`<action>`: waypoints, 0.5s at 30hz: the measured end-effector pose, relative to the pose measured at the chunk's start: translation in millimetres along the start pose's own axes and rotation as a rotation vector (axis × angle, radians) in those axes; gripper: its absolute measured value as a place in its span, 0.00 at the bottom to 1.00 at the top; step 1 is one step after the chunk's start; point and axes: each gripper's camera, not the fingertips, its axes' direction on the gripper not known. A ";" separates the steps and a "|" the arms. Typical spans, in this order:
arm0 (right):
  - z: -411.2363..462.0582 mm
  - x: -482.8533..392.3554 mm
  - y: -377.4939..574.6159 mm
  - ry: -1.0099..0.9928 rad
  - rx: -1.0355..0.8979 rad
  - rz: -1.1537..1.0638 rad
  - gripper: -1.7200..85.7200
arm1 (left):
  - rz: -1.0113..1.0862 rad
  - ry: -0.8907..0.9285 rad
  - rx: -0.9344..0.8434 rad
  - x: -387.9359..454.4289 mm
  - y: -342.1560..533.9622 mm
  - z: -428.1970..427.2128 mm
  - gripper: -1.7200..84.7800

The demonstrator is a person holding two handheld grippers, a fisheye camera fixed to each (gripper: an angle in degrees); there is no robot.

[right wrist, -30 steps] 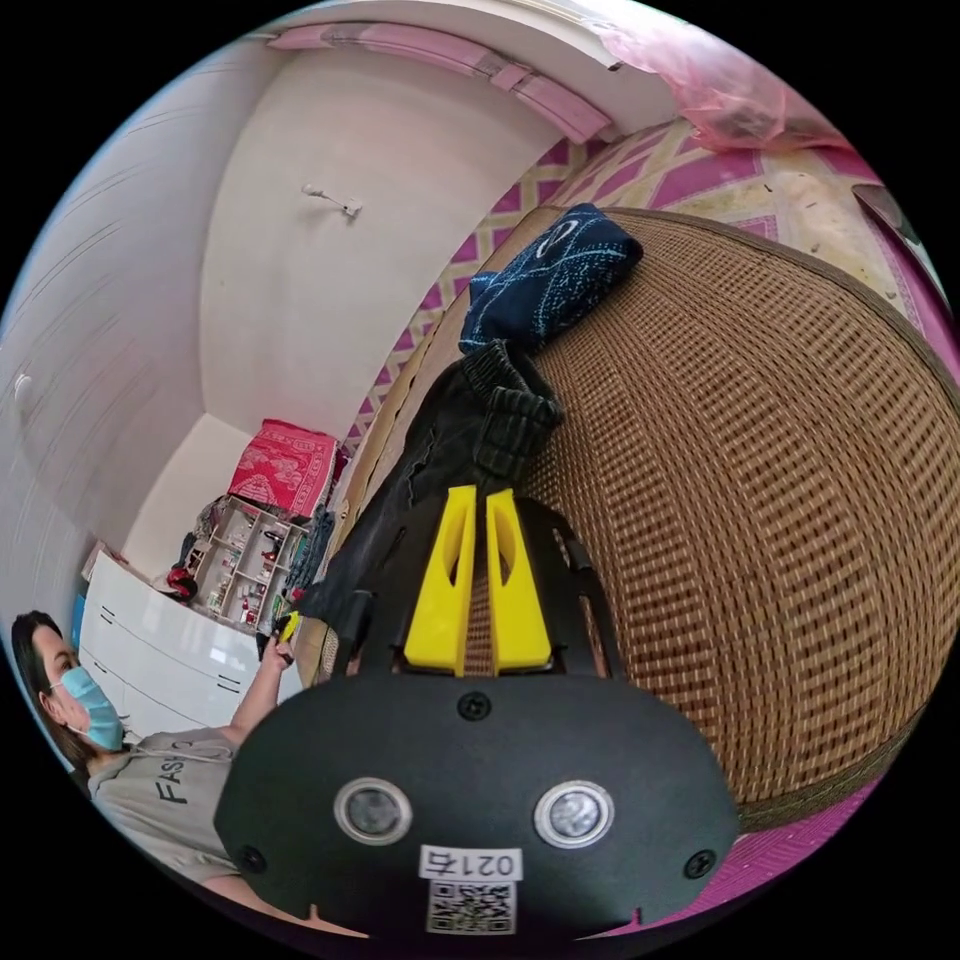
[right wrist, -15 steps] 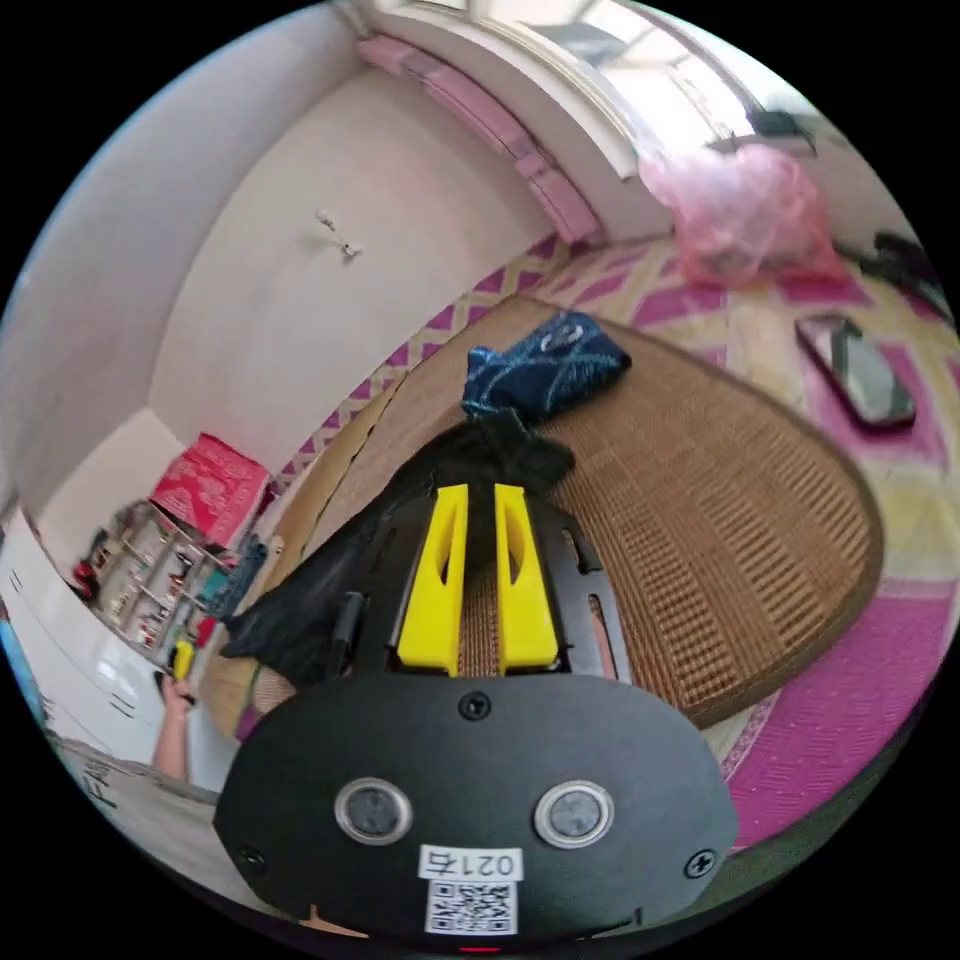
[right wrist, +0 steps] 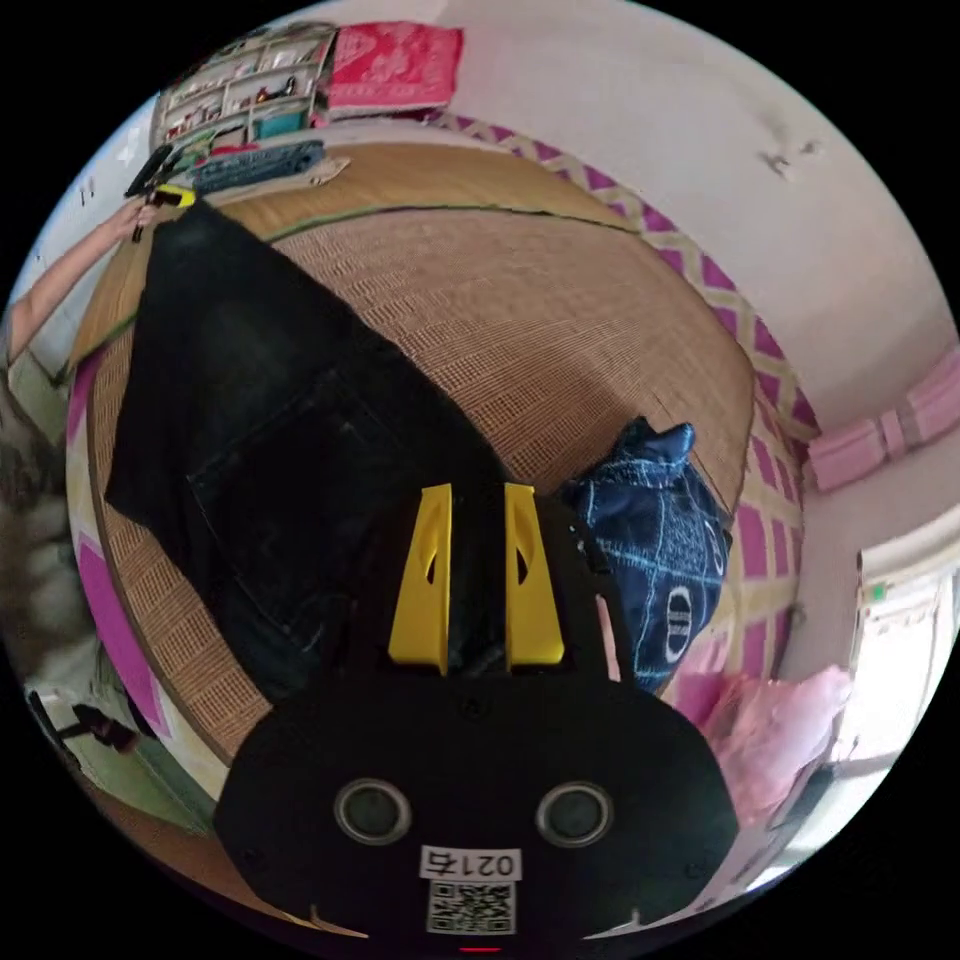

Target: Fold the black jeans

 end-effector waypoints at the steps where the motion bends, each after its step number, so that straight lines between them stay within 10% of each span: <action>1: 3.6 3.8 -8.9 -0.009 -0.017 -0.015 0.12 | 0.054 -0.022 -0.035 8.5 -12.9 14.7 0.03; 15: -40.1 31.3 -12.1 -0.097 0.114 -0.031 0.01 | 0.349 -0.111 -0.365 63.1 -62.6 111.5 0.15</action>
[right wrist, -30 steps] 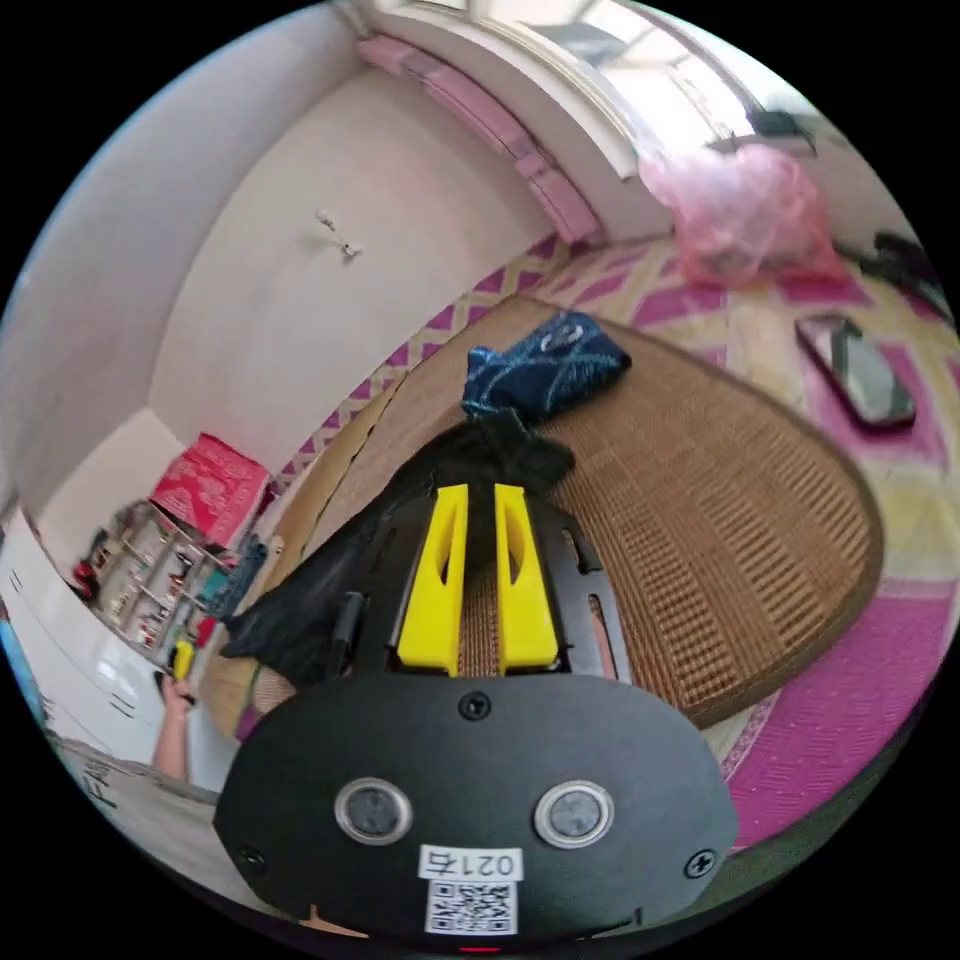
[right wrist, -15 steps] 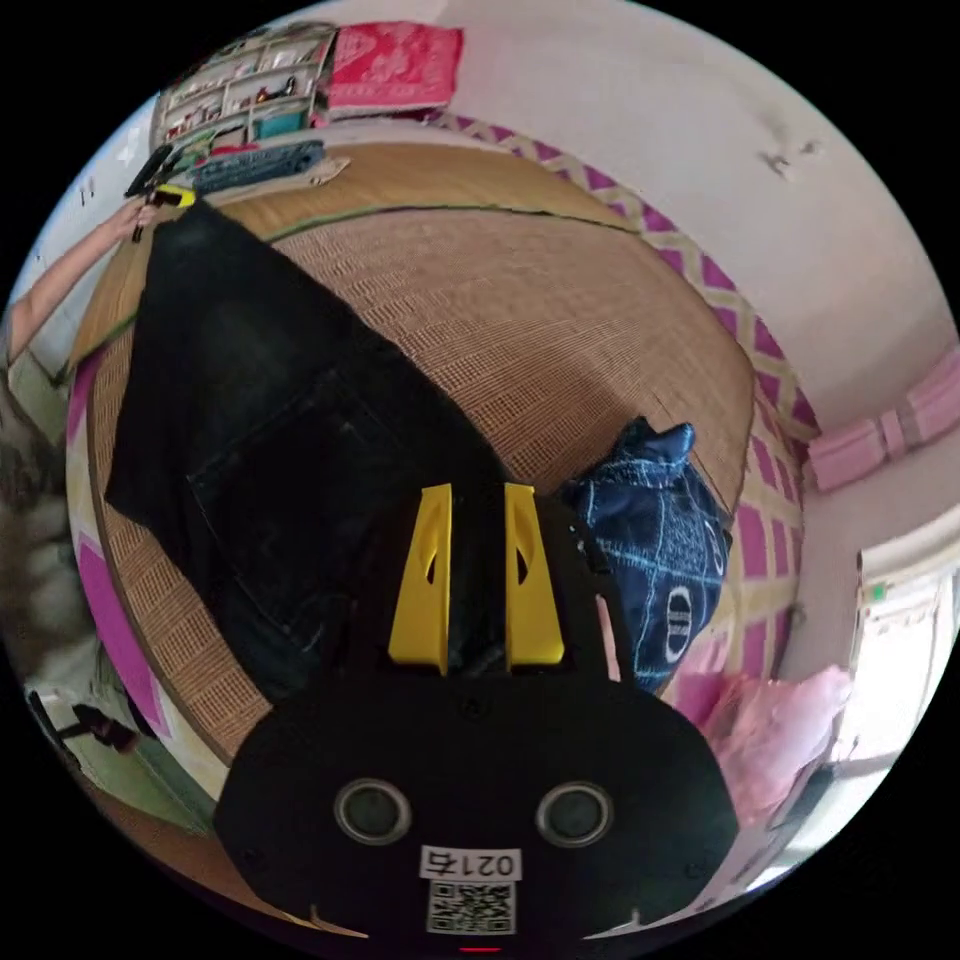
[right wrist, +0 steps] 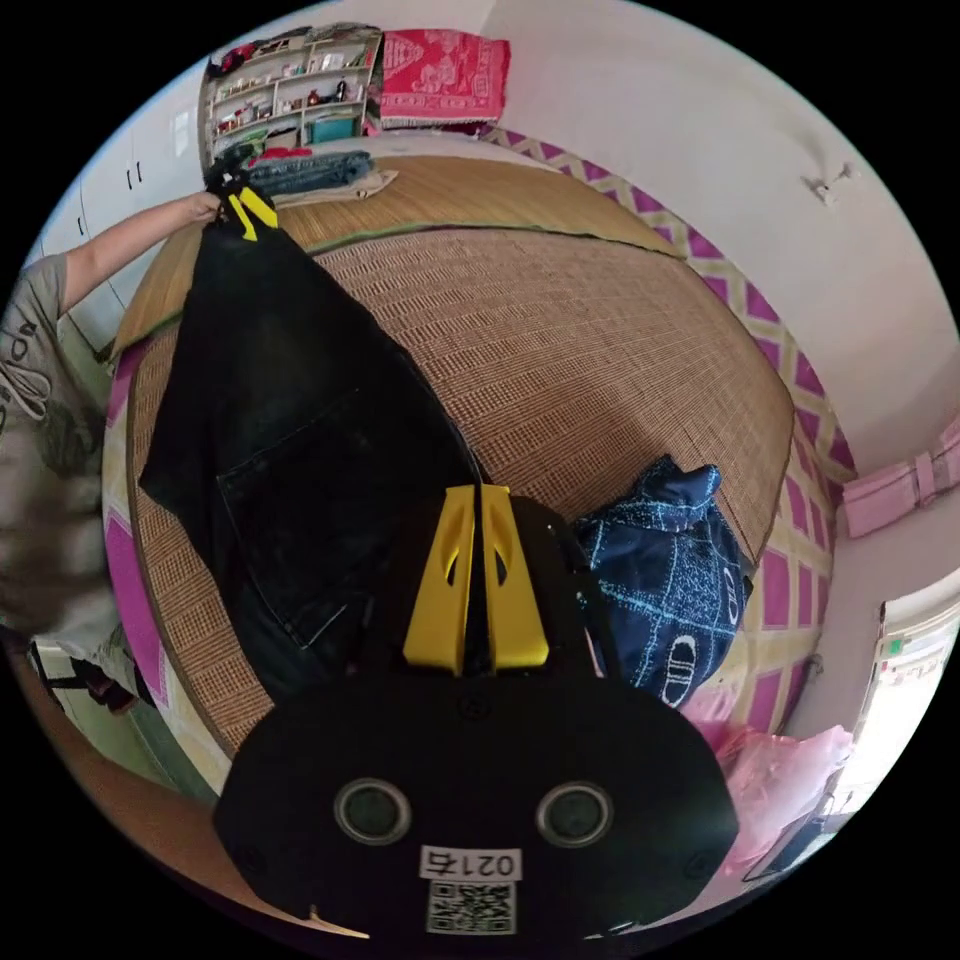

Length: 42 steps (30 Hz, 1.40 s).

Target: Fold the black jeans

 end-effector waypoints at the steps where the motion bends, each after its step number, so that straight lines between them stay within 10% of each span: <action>1: -3.2 -0.2 3.5 -0.002 0.011 0.007 0.01 | 0.005 0.004 -0.011 2.1 -3.1 1.4 0.15; 21: -200.1 -121.5 229.3 -0.029 0.401 0.057 0.01 | 0.089 -0.092 0.439 212.0 177.1 -166.3 0.01; 34: -106.0 -198.8 387.8 -0.313 0.225 0.358 0.01 | -0.318 0.356 0.519 265.4 360.1 -33.4 0.01; 42: -179.3 -147.4 338.0 -0.173 0.481 0.296 0.01 | -0.324 -0.033 0.438 250.1 333.2 -97.9 0.08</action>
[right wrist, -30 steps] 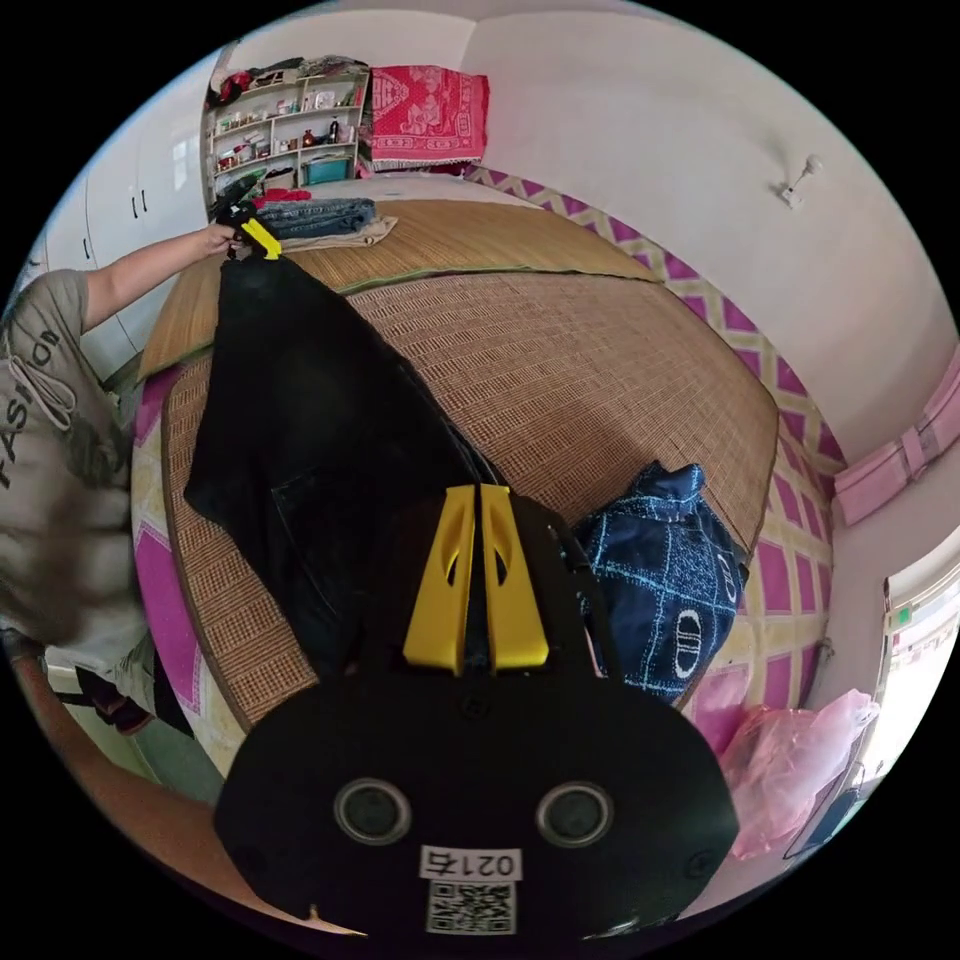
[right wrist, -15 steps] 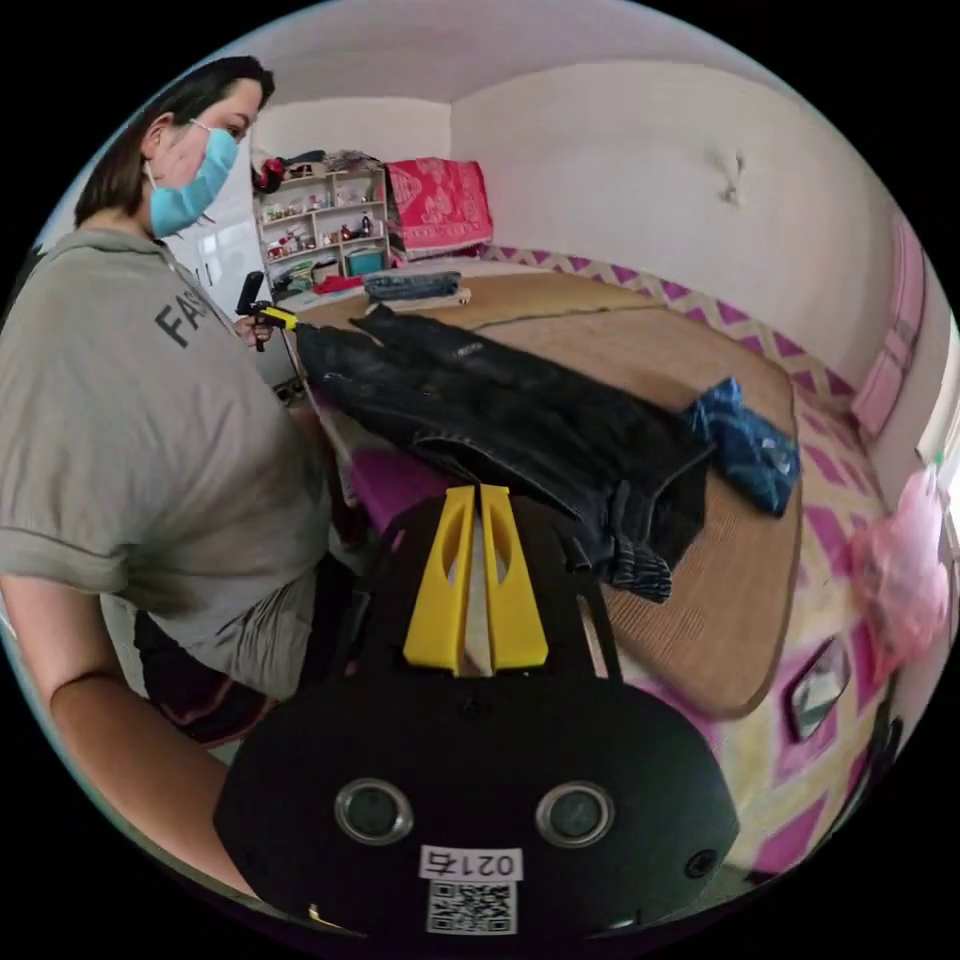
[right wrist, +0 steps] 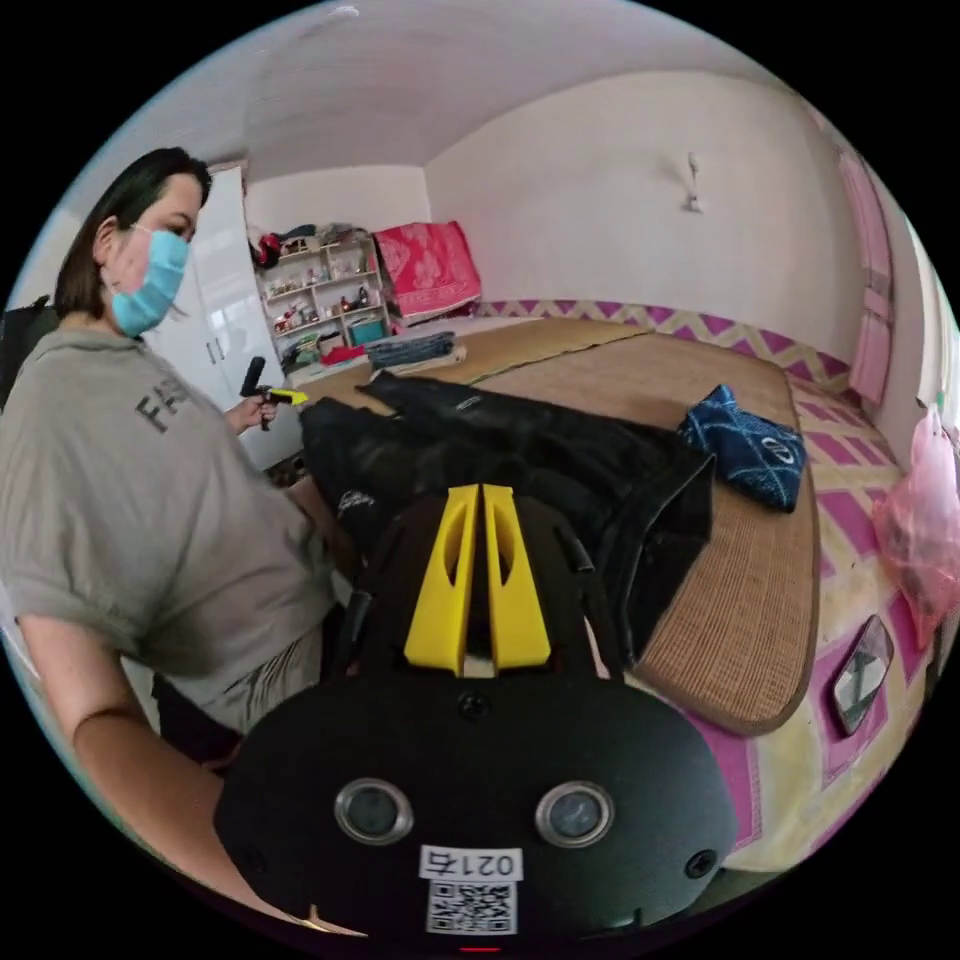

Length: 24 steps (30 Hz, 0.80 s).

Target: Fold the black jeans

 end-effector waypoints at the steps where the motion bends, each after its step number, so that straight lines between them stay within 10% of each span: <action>1: 12.3 4.3 -9.6 0.025 -0.033 0.005 0.01 | -0.026 -0.046 -0.088 -11.1 -14.8 23.1 0.08; 8: 156.9 67.7 -73.5 0.349 -0.423 0.093 0.01 | -0.292 0.049 -0.240 -113.7 -44.8 100.8 0.01; 24: 201.2 114.0 -127.7 0.210 -0.707 0.090 0.01 | -0.414 0.146 -0.172 -219.8 -74.6 168.0 0.01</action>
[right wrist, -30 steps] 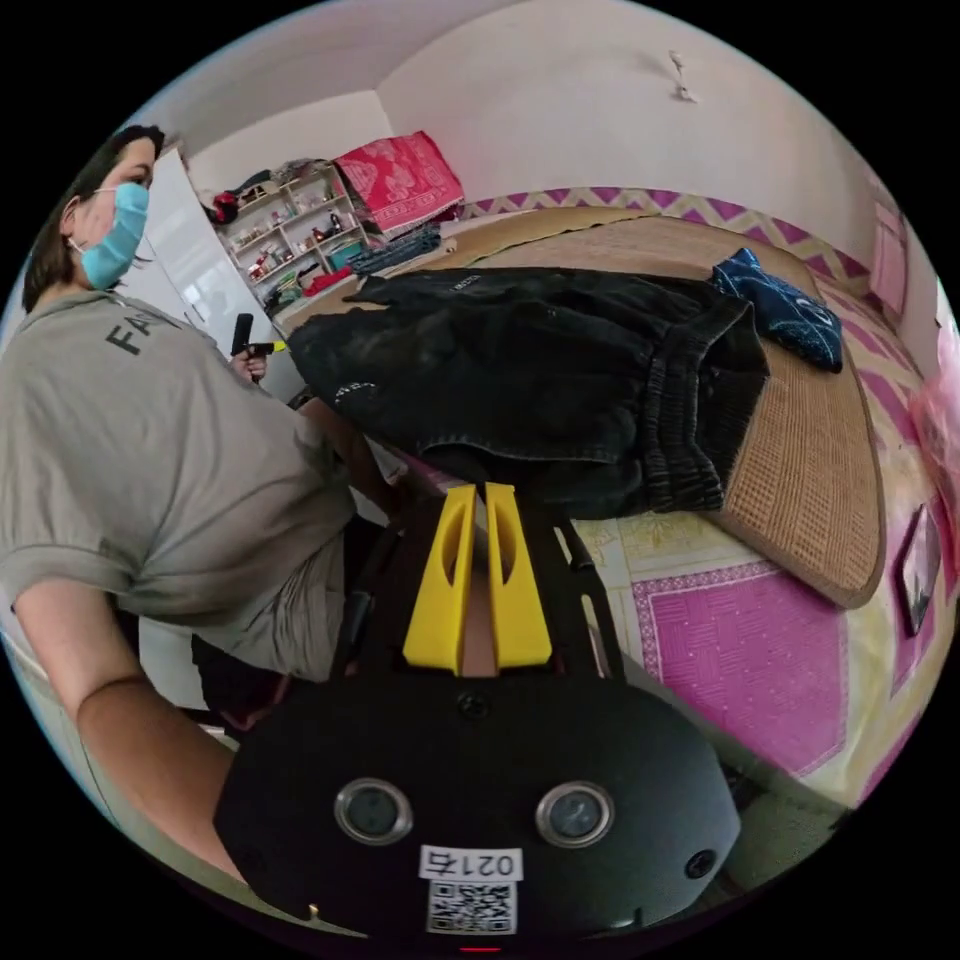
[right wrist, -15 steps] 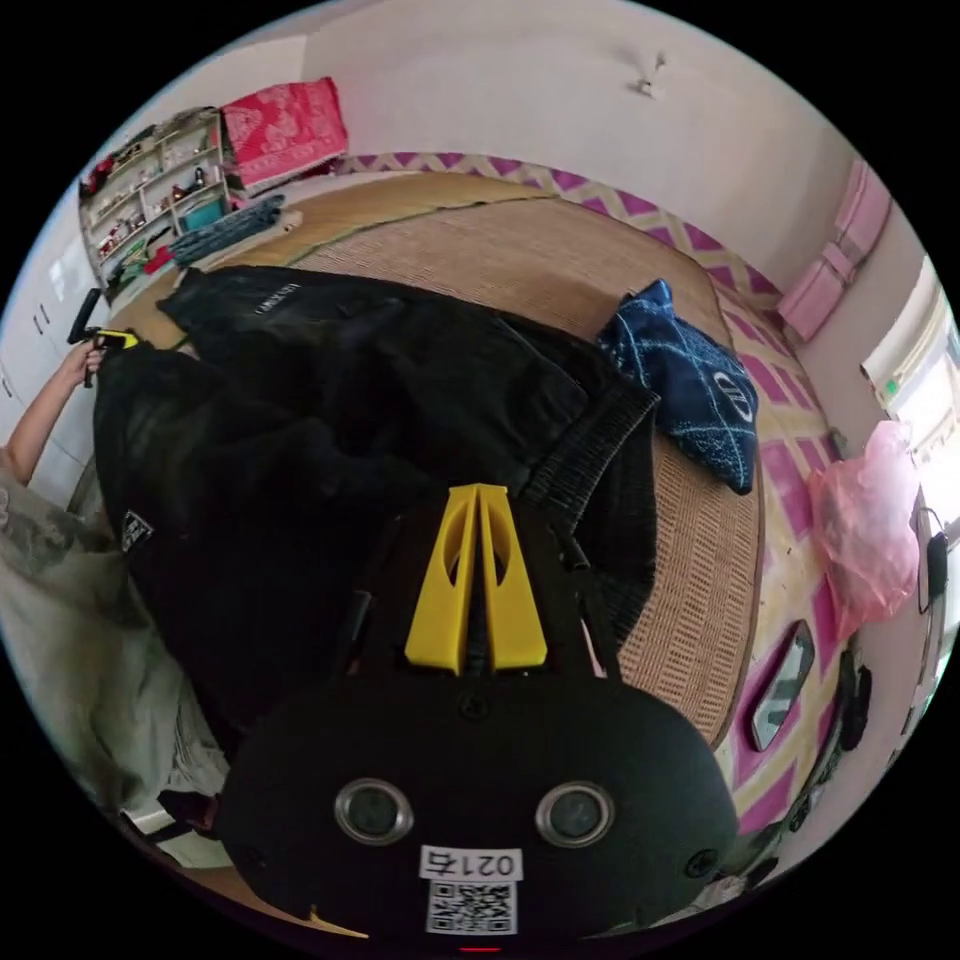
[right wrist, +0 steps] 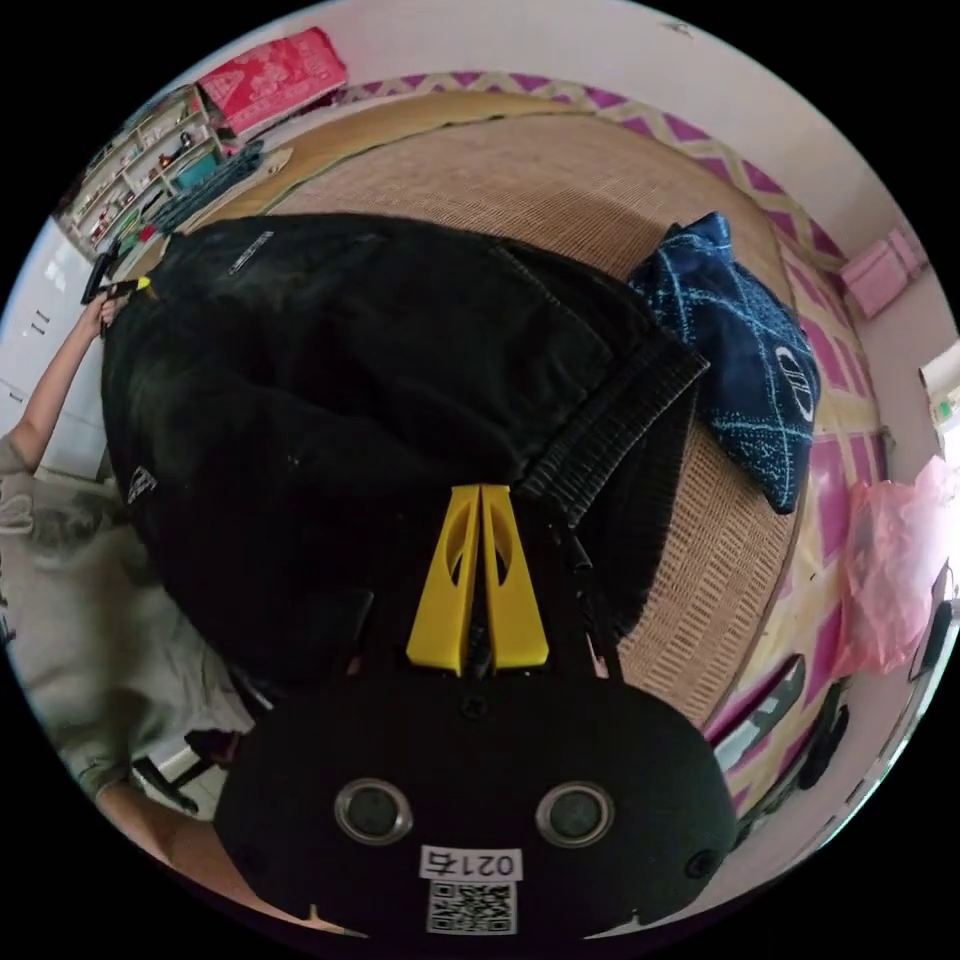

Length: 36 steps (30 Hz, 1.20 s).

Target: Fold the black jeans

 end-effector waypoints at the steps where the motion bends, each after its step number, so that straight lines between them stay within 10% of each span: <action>1: -9.7 -2.2 0.4 0.021 0.034 -0.012 0.01 | 0.104 0.008 -0.003 22.2 -5.3 1.7 0.01; 5: -46.6 -6.5 -29.7 0.075 0.315 -0.009 0.01 | 0.336 -0.048 -0.013 89.5 -46.7 48.5 0.01; 23: 19.1 39.3 -219.0 0.104 0.067 0.124 0.01 | 0.068 0.121 -0.107 9.3 -208.3 213.7 0.01; 36: -9.7 -30.0 -111.5 0.155 0.005 -0.048 0.01 | 0.144 0.022 -0.039 11.0 -146.7 192.0 0.01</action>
